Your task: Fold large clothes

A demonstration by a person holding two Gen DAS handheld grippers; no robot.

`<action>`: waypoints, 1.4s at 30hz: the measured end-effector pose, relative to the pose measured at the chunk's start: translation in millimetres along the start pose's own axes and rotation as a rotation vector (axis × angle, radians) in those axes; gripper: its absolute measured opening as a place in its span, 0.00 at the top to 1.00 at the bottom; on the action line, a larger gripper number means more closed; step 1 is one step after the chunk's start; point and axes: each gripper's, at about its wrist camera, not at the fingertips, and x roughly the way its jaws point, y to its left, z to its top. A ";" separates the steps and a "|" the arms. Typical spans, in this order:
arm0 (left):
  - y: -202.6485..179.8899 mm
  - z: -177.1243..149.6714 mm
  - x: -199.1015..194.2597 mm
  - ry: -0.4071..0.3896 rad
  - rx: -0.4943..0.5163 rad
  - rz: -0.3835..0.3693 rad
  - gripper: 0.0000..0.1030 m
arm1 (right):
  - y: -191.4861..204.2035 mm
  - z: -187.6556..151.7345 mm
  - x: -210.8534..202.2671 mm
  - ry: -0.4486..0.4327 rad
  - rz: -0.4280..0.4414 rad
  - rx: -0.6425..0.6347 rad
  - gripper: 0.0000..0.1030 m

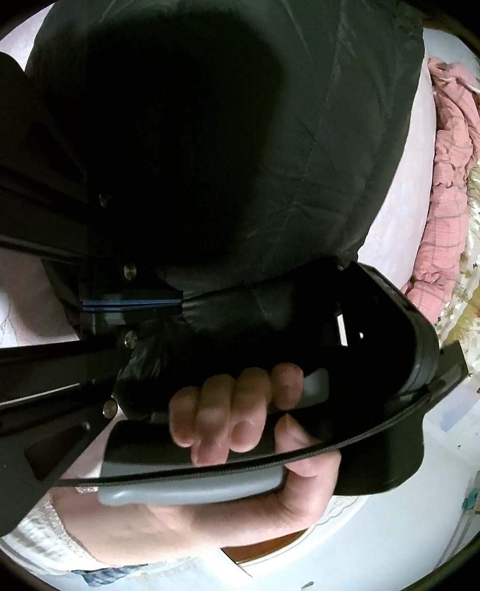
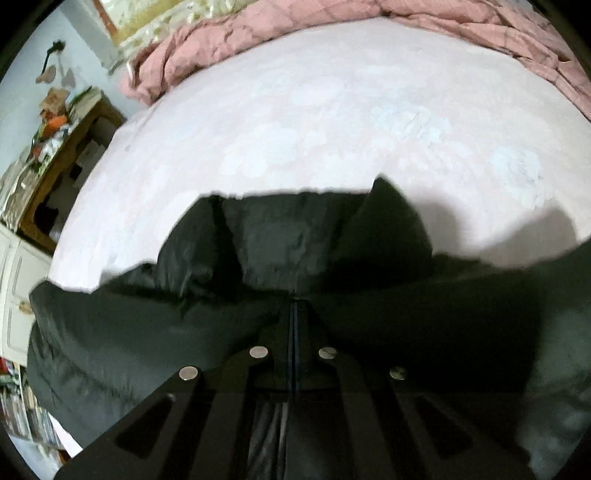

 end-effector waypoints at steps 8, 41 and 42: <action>-15.7 -6.8 -7.9 -0.046 0.104 0.108 0.96 | -14.5 -75.0 -123.6 -0.321 0.151 -0.084 1.00; -42.0 -26.9 -93.3 -0.642 0.210 0.239 0.00 | -179.8 -201.2 -153.0 -0.612 0.201 0.524 0.13; -41.0 -25.8 -93.1 -0.640 0.204 0.242 0.00 | -180.7 -198.2 -151.7 -0.612 0.195 0.523 0.13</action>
